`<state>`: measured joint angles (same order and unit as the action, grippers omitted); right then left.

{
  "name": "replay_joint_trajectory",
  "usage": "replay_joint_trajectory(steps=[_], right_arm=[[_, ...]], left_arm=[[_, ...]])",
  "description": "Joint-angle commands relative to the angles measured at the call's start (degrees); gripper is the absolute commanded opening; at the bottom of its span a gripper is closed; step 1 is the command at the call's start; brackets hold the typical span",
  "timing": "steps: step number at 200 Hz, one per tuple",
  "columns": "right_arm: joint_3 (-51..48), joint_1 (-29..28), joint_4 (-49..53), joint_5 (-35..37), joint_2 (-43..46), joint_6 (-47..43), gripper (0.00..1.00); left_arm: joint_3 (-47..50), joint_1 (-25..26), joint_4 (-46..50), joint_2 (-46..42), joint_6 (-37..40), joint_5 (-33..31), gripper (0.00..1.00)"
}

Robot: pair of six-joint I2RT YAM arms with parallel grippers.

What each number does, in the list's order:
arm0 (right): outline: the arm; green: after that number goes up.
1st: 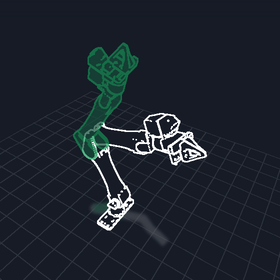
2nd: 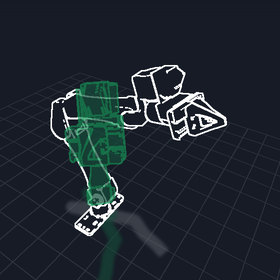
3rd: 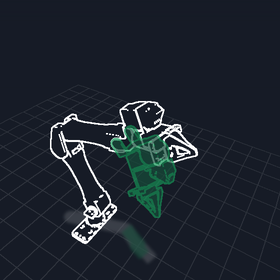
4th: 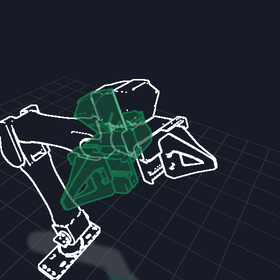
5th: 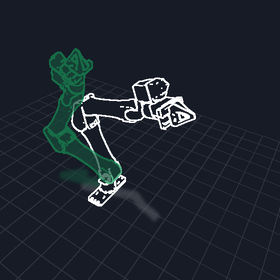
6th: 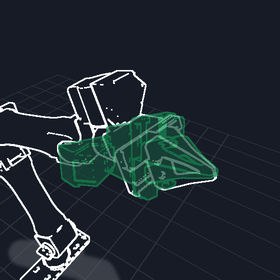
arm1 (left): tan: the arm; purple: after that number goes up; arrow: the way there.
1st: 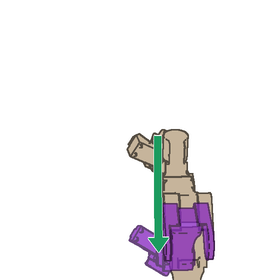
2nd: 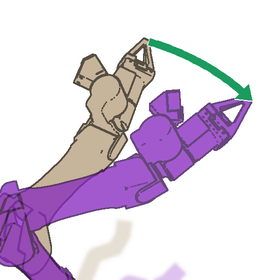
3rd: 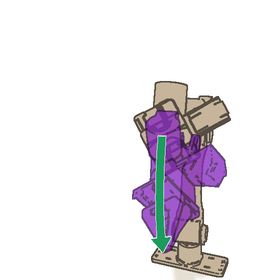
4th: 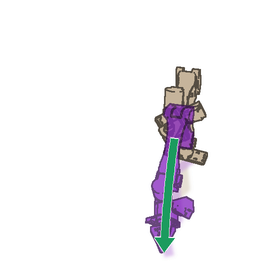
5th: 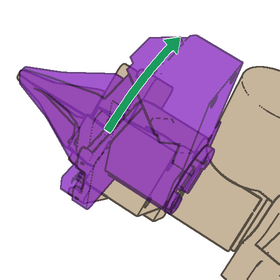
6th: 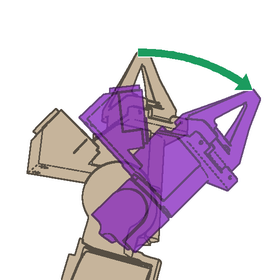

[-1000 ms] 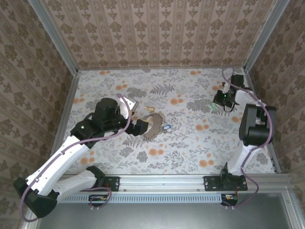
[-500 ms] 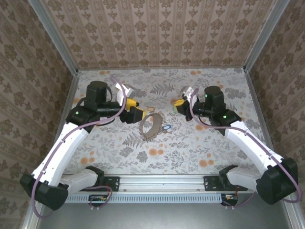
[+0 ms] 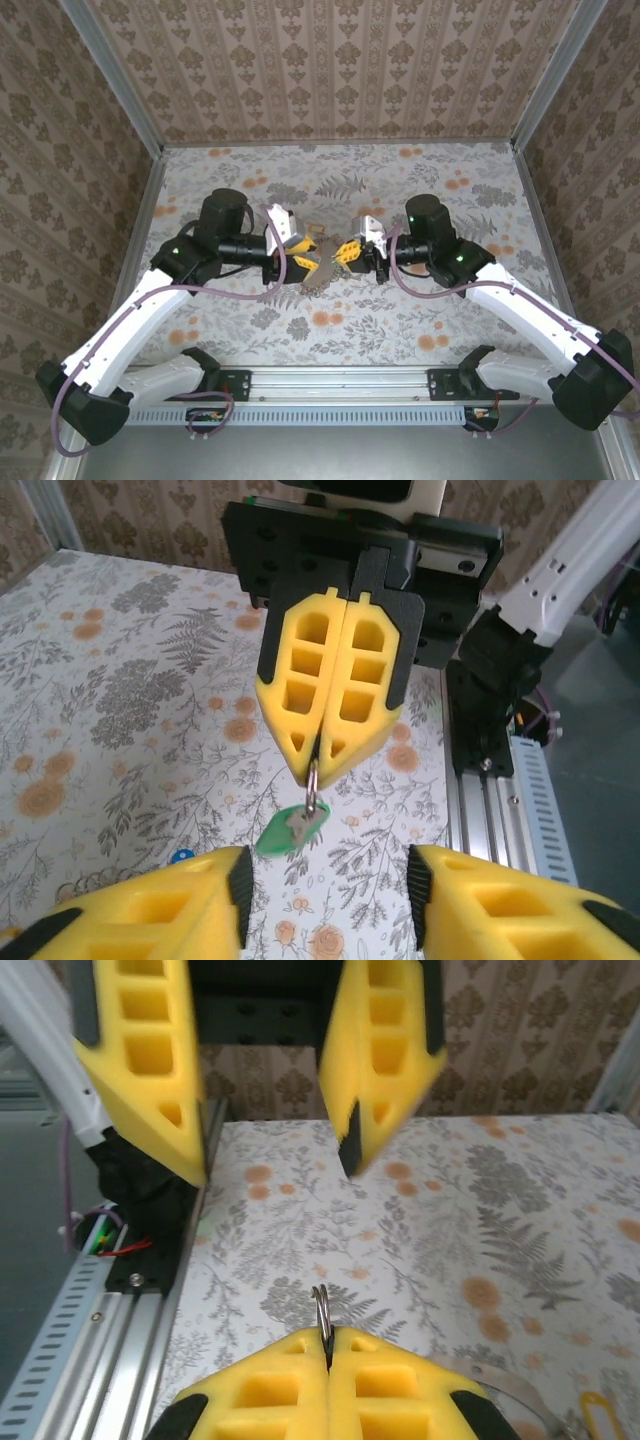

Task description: Put the keys on the keyring

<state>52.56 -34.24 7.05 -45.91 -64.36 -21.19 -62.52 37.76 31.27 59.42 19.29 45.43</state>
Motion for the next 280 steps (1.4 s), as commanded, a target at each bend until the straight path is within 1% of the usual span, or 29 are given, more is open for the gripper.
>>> replay_joint_trajectory(steps=[1, 24, 41, 65, 79, 106, 128, 136, 152, 164, 173, 185, 193, 198, 216, 224, 231, 245, 257, 273, 280], right_arm=[[2.55, -1.31, 1.12, -2.74, -0.85, -1.65, 0.00], [2.91, -1.68, 0.16, -2.19, -0.95, -0.90, 0.00], [3.06, -1.80, -0.04, -1.22, -0.90, -0.65, 0.00], [2.84, -1.82, -0.26, -0.23, -0.64, -0.27, 0.00], [2.80, -1.80, -0.67, -0.33, -0.55, 0.65, 0.00], [2.55, -1.80, -1.64, 0.06, -0.42, 2.09, 0.00], [2.34, -1.80, -2.15, 1.20, -0.24, 2.55, 0.00], [2.29, -1.80, -2.11, 1.64, -0.26, 2.57, 0.00], [2.30, -1.82, -2.16, 2.22, -0.24, 2.57, 0.00], [2.29, -1.80, -2.07, 2.77, -0.17, 2.63, 0.00], [2.31, -1.80, -1.96, 2.93, -0.07, 2.64, 0.00], [2.30, -1.79, -1.91, 2.72, 0.10, 2.72, 0.00], [2.33, -1.80, -1.93, 2.48, 0.12, 2.82, 0.00], [2.34, -1.84, -1.99, 2.46, 0.16, 2.82, 0.00], [2.29, -1.80, -2.08, 2.49, 0.33, 2.78, 0.00], [2.20, -1.80, -2.35, 2.49, 0.42, 2.73, 0.00], [2.14, -1.80, -2.52, 2.49, 0.45, 2.81, 0.00], [2.08, -1.79, -2.74, 2.26, 0.48, 2.99, 0.00], [2.09, -1.80, -2.70, 1.97, 0.46, 3.00, 0.00], [2.03, -1.81, -2.87, 1.70, 0.46, 3.25, 0.00], [1.97, -1.80, -3.01, 1.64, 0.45, 3.31, 0.00]], left_arm=[[0.25, 1.01, -0.63, 0.68, 6.15, -1.80, 0.41], [0.27, 1.60, -1.20, 1.72, 6.54, -1.43, 0.34], [-0.10, 1.77, -0.93, 2.57, 6.47, -1.18, 0.26], [-0.60, 2.06, -0.86, 3.09, 6.01, -0.87, 0.23], [-0.56, 2.34, -1.12, 3.07, 5.66, -2.25, 0.22], [-0.53, 2.82, -1.45, 3.25, 5.28, -3.44, 0.22], [-0.49, 3.19, -2.15, 3.31, 4.88, -3.57, 0.25], [-0.50, 3.36, -2.28, 3.36, 4.79, -3.59, 0.27], [-0.41, 3.56, -2.36, 3.42, 4.87, -3.31, 0.34], [-0.32, 3.64, -2.16, 3.43, 4.95, -3.22, 0.36], [-0.45, 3.64, -1.92, 3.34, 5.06, -3.37, 0.36], [-0.65, 3.66, -2.16, 3.47, 4.70, -4.14, 0.28], [-0.93, 3.64, -2.87, 3.63, 3.64, -5.15, 0.15], [-1.11, 3.66, -3.32, 3.85, 2.98, -5.69, 0.10], [-1.90, 3.77, -4.42, 4.55, 1.74, -6.23, 0.02], [-2.03, 3.82, -4.61, 4.82, 1.79, -6.23, 0.03], [-2.07, 3.90, -4.64, 5.07, 1.80, -6.34, 0.05], [-2.17, 3.86, -4.21, 5.49, 1.97, -6.75, 0.17], [-2.42, 3.84, -3.86, 5.71, 1.99, -7.00, 0.24], [-2.53, 3.90, -4.08, 5.89, 1.59, -6.92, 0.26], [-2.60, 3.98, -4.34, 5.89, 1.39, -6.79, 0.24]])
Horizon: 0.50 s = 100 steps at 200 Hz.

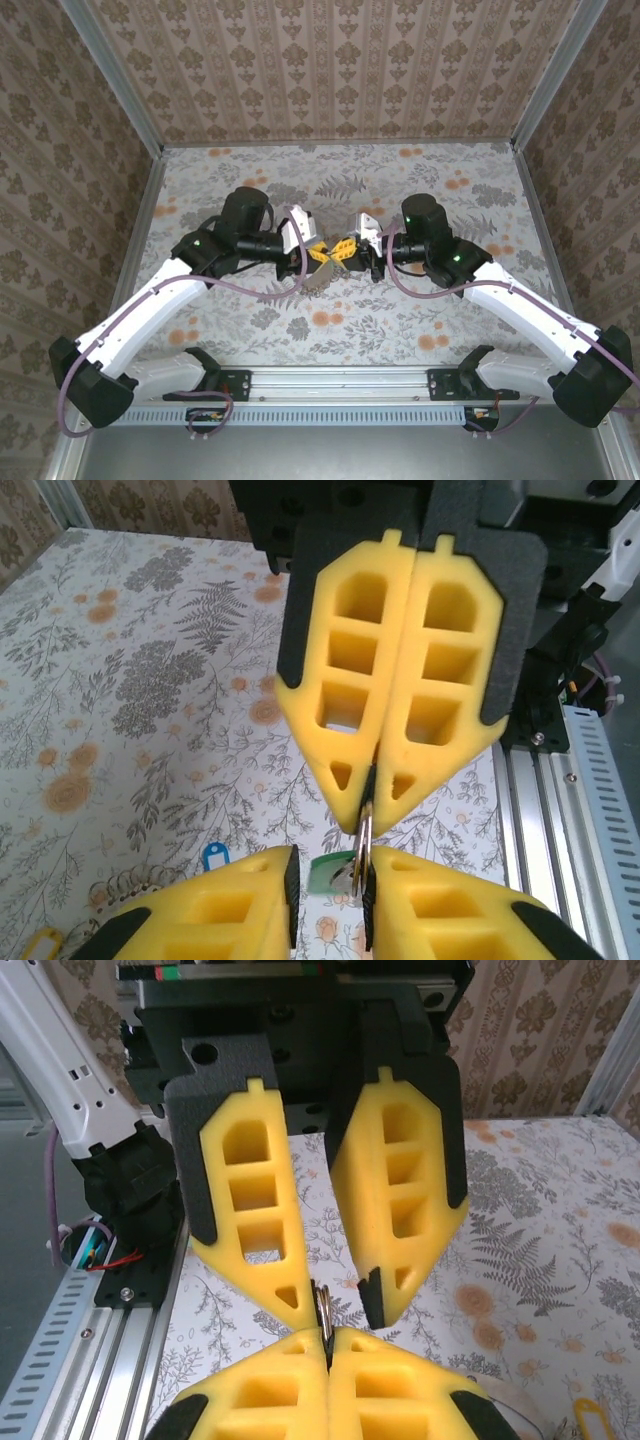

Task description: Put the keys on the keyring

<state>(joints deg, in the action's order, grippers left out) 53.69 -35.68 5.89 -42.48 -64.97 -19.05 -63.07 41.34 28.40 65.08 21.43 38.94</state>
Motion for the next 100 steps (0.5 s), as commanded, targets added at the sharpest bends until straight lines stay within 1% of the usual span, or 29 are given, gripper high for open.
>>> replay_joint_trajectory(steps=[1, 10, 19, 34, 47, 54, 66, 100], right_arm=[[0.82, -0.36, -1.85, -1.76, 1.07, 1.19, 0.00], [0.80, -0.36, -1.89, -1.64, 1.03, 1.13, 0.00], [0.86, -0.35, -1.68, -1.56, 1.07, 0.91, 0.00], [0.78, -0.27, -0.46, -1.22, 1.20, -0.04, 0.00], [0.33, -0.05, 0.86, -0.94, 1.76, -1.10, 0.18], [-0.28, 0.31, 0.91, -1.32, 2.28, -1.27, 0.22], [-1.28, 1.55, -0.01, -3.62, 3.04, 0.22, 0.24], [-3.51, 3.73, -5.05, -9.41, 4.61, 5.84, 0.25]], left_arm=[[-2.06, 0.40, -1.45, 0.23, -0.76, -0.32, 0.23], [-2.22, 0.36, -1.57, 0.23, -0.78, -0.02, 0.13], [-2.36, 0.32, -1.60, 0.27, -0.78, 0.24, 0.00], [-2.44, 0.35, -1.53, -0.25, -0.08, 0.68, 0.00], [-2.09, 0.32, -1.79, -1.12, 0.69, 1.13, 0.00], [-1.54, 0.32, -2.30, -1.69, 0.66, 1.06, 0.00], [-0.86, 0.19, -3.33, -2.76, 0.46, 1.80, 0.00], [0.28, -0.72, -6.30, -4.17, -0.24, 7.77, 0.00]])
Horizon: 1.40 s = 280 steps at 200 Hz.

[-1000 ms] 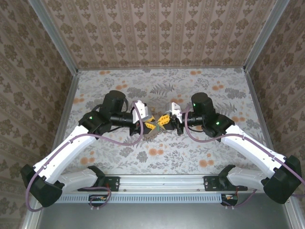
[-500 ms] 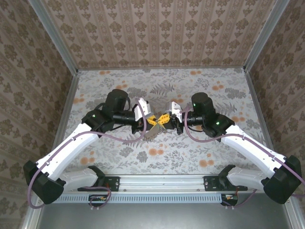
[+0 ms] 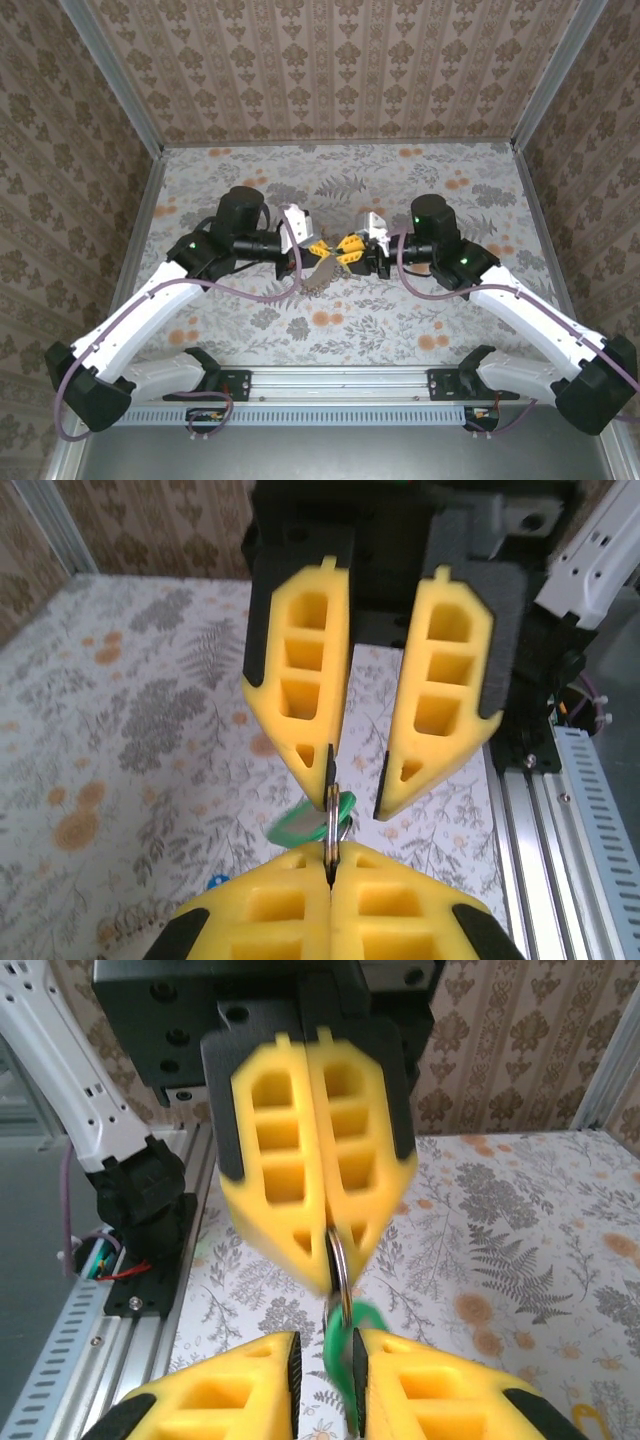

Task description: Put the keys on the keyring

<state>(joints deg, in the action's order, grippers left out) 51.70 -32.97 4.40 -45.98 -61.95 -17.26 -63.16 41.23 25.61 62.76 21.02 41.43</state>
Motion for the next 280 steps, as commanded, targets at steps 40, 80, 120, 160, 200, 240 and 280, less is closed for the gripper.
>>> replay_joint_trajectory(steps=[40, 80, 120, 160, 200, 240, 280], right_arm=[[2.15, 1.15, 1.89, -9.60, 0.78, 1.00, 0.15], [4.67, 1.15, 9.03, -10.30, 2.66, -2.50, 0.29], [7.13, 1.98, 18.44, -6.42, 4.00, -10.11, 0.40], [9.48, 1.77, 17.83, -7.90, 0.82, -8.93, 0.26], [8.18, 0.10, 10.03, -4.49, -0.96, -4.50, 0.30], [7.71, -0.08, 7.42, -4.33, -1.43, -2.34, 0.20], [6.76, -0.16, 7.96, -3.79, -1.16, -2.99, 0.18]], left_arm=[[0.45, -0.55, -2.46, -1.51, 3.39, 7.38, 0.00], [0.12, -0.50, -0.03, -1.29, 7.46, 6.26, 0.00], [0.01, -0.33, -0.36, -1.15, 7.71, 6.18, 0.00], [0.50, 0.38, -0.89, -0.90, 8.26, 7.09, 0.00], [0.77, 0.52, -3.10, -0.65, 6.68, 8.05, 0.00], [0.59, 1.17, -2.05, 0.22, 7.34, 8.74, 0.00], [0.55, 1.31, -3.47, -0.07, 6.41, 8.83, 0.00]])
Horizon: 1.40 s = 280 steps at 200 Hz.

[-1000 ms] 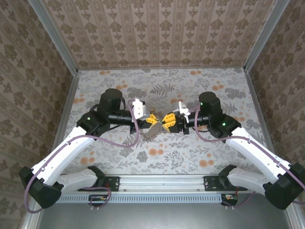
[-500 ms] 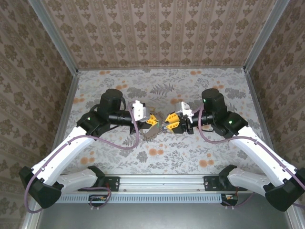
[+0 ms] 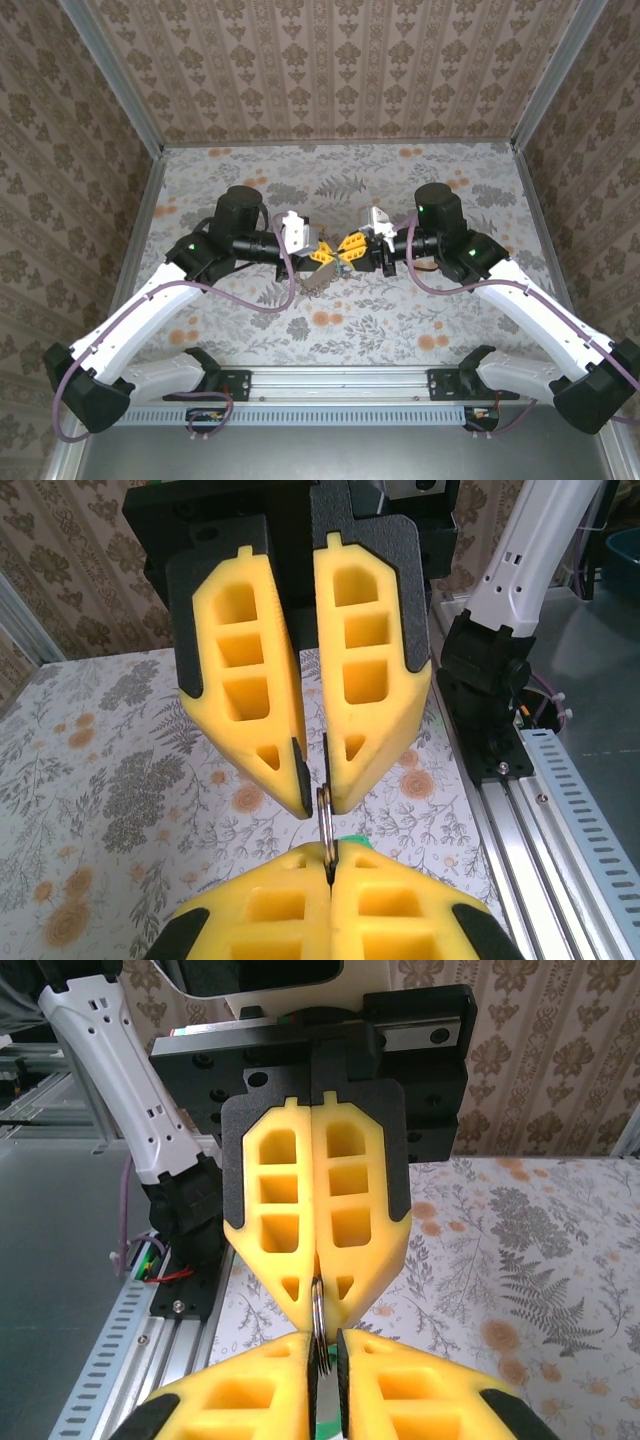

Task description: Put the keys on the keyring

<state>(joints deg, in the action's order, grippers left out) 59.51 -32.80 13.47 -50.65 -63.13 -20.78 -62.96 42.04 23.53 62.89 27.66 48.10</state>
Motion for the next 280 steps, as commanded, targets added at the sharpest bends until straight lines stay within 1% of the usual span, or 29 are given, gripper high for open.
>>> replay_joint_trajectory(steps=[1, 21, 34, 48, 64, 88, 120, 170, 195, 200, 214, 246, 280], right_arm=[[-1.10, -0.34, -1.14, 0.90, 0.02, 0.50, 0.18], [-1.66, -0.30, -0.42, 1.75, 0.53, -0.34, 0.20], [-1.92, -0.34, 0.39, 1.96, 0.64, -0.82, 0.17], [-2.09, -0.34, 1.17, 1.88, 0.69, -1.28, 0.18], [-2.61, -0.34, 0.46, 1.87, 0.97, -0.81, 0.19], [-2.84, -0.32, -1.43, 1.52, 1.48, 0.63, 0.17], [-2.46, -0.32, -1.30, 1.26, 1.85, 0.73, 0.17], [-2.55, -0.34, -1.02, 0.56, 2.05, 0.18, 0.20], [-2.50, -0.34, 0.07, 0.01, 2.83, -1.67, 0.24], [-2.66, -0.34, 0.27, 0.09, 3.13, -2.09, 0.24], [-2.69, -0.25, 1.44, 0.29, 3.63, -3.26, 0.14], [-2.93, -0.25, 2.74, 0.29, 4.14, -3.67, 0.13], [-3.50, -0.16, 2.85, 0.92, 4.07, -3.72, 0.00]], left_arm=[[0.32, 0.54, -1.39, -0.21, -0.28, 2.17, 0.00], [0.50, 0.52, -2.08, -0.37, -0.67, 2.18, 0.00], [0.62, 0.53, -2.17, -0.40, -0.76, 2.31, 0.00], [0.82, 0.55, -2.67, -0.40, -1.20, 2.38, 0.00], [0.84, 0.59, -2.98, -0.34, -1.53, 2.51, 0.00], [0.73, 0.72, -2.80, 0.10, -1.43, 2.45, 0.00], [0.42, 1.26, -2.26, 0.82, -1.40, 2.27, 0.00], [0.38, 1.71, -2.26, 1.39, -1.17, 1.14, 0.00], [-0.13, 1.73, -1.88, 2.08, -0.71, 0.52, 0.00], [-0.29, 1.66, -1.70, 2.29, -0.63, 0.50, 0.00], [-0.86, 1.78, -1.29, 2.93, -0.50, 0.51, 0.00], [-1.31, 2.02, -1.52, 3.60, -0.71, 0.69, 0.00], [-0.99, 2.28, -3.16, 3.30, -1.62, 0.52, 0.00]])
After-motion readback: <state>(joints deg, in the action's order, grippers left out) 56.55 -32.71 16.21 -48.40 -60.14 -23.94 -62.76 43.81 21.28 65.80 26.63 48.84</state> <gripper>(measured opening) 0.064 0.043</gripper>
